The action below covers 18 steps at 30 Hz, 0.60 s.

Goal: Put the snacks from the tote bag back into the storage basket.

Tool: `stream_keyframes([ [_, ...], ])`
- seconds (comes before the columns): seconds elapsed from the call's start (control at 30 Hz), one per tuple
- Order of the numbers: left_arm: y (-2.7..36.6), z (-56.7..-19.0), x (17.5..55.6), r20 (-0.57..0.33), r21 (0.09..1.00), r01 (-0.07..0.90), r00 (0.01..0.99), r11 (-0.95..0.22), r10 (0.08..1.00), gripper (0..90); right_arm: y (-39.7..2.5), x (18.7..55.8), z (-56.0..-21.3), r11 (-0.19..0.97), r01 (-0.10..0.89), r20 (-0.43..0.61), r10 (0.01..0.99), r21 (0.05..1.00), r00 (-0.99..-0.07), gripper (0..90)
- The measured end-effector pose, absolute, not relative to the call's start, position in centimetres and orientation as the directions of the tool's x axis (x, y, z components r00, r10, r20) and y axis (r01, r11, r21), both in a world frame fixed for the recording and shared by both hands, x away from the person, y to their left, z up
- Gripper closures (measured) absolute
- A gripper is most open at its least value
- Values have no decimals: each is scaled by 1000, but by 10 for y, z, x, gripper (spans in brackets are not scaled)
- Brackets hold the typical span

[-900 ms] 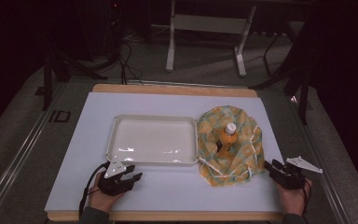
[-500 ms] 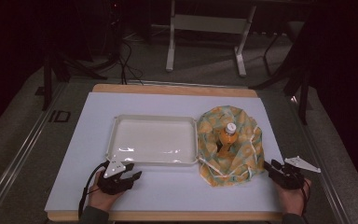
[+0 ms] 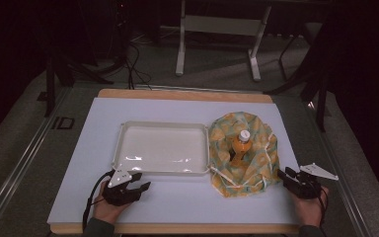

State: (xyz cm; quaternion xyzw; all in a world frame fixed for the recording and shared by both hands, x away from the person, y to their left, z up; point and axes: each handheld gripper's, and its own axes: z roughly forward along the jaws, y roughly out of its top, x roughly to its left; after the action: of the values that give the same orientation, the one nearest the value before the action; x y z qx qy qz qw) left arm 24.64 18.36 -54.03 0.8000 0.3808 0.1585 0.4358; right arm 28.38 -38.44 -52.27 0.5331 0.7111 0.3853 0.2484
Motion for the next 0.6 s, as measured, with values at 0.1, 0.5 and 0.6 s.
stream_keyframes([
  [0.1,183,-540,246,-76,817,470,661,-333,746,501,-381,284,-519,153,562,47,944,813,-326,611],
  [0.5,183,-540,246,-73,817,465,670,-341,739,500,-380,288,-513,214,575,11,933,790,-361,605],
  [0.6,182,-540,246,-69,816,465,670,-345,739,500,-382,289,-510,231,583,5,928,779,-374,606],
])
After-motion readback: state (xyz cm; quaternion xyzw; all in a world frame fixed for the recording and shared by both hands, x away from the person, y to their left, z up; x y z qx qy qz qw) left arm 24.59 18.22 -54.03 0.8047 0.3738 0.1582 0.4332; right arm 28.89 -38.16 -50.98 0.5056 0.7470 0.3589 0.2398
